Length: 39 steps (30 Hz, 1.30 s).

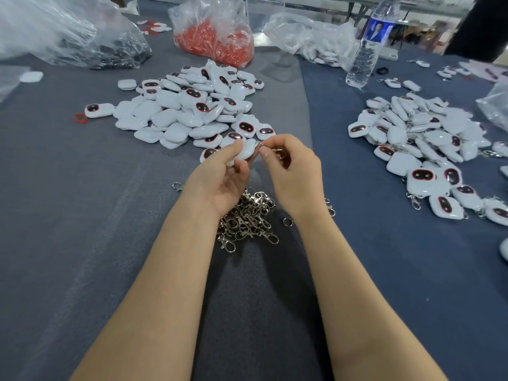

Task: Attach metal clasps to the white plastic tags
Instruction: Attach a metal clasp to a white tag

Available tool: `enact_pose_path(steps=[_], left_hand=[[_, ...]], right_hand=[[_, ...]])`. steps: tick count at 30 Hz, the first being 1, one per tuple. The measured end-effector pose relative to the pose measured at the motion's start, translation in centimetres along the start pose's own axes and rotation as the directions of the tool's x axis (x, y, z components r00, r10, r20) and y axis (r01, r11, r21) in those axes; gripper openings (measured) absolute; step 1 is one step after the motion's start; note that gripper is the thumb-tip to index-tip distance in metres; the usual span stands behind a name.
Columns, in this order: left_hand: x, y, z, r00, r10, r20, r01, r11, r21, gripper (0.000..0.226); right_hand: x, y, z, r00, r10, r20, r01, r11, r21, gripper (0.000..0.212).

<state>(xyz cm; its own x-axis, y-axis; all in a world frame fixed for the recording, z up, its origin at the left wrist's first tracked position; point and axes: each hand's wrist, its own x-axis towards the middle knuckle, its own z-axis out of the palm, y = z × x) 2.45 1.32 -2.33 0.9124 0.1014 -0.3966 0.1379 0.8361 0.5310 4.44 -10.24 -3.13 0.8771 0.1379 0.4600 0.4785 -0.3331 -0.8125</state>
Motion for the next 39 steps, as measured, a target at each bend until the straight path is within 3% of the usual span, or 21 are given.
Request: enact_pose_path(steps=[3, 6, 11, 16, 20, 24, 27, 31, 34, 36, 39], left_hand=[[-0.1, 0.0, -0.1, 1.000, -0.017, -0.006, 0.017, 1.000, 0.006, 0.010], [0.0, -0.1, 0.0, 0.994, 0.072, -0.078, -0.068, 0.996, 0.051, 0.011], [0.2, -0.4, 0.2, 0.940, 0.337, -0.057, -0.293, 0.879, 0.376, 0.011], [0.1, -0.9, 0.2, 0.842, 0.537, 0.055, -0.443, 0.628, 0.640, 0.010], [-0.4, -1.6, 0.7, 0.847, 0.478, 0.231, -0.466, 0.461, 0.755, 0.016], [0.0, -3.2, 1.8, 0.862, 0.462, 0.210, -0.420, 0.418, 0.805, 0.022], [0.7, -5.6, 4.4, 0.891, 0.392, 0.230, -0.393, 0.410, 0.823, 0.030], [1.6, -10.1, 9.5, 0.935, 0.238, 0.263, -0.348, 0.466, 0.814, 0.031], [1.7, -13.8, 12.4, 0.940, 0.114, 0.323, -0.339, 0.447, 0.828, 0.009], [1.6, -15.9, 13.6, 0.938, 0.054, 0.341, -0.331, 0.421, 0.844, 0.030], [1.7, -18.2, 14.4, 0.932, -0.001, 0.361, -0.335, 0.374, 0.865, 0.040]], right_hand=[[-0.1, 0.0, 0.0, 0.996, -0.089, -0.013, 0.087, 0.992, -0.093, 0.012], [0.0, 0.1, 0.0, 0.993, -0.120, 0.018, 0.121, 0.977, -0.176, 0.008], [0.0, 0.1, -0.1, 0.995, -0.088, 0.049, 0.097, 0.973, -0.211, 0.008], [0.4, 0.4, -0.2, 0.986, 0.143, 0.086, -0.127, 0.977, -0.172, 0.023], [1.0, 0.1, -1.4, 0.943, 0.236, 0.234, -0.223, 0.971, -0.082, 0.026], [1.0, 0.5, -4.7, 0.895, 0.345, 0.281, -0.331, 0.939, -0.099, 0.010], [0.5, 1.3, -7.8, 0.894, 0.416, 0.169, -0.420, 0.908, -0.013, 0.012], [0.0, 3.6, -12.3, 0.846, 0.519, -0.118, -0.515, 0.855, 0.066, 0.020], [-0.3, 5.6, -15.1, 0.773, 0.557, -0.304, -0.578, 0.816, 0.025, 0.025], [-0.6, 6.5, -16.5, 0.735, 0.556, -0.387, -0.620, 0.783, -0.053, 0.025], [-1.2, 7.3, -17.5, 0.732, 0.519, -0.441, -0.654, 0.718, -0.239, 0.023]])
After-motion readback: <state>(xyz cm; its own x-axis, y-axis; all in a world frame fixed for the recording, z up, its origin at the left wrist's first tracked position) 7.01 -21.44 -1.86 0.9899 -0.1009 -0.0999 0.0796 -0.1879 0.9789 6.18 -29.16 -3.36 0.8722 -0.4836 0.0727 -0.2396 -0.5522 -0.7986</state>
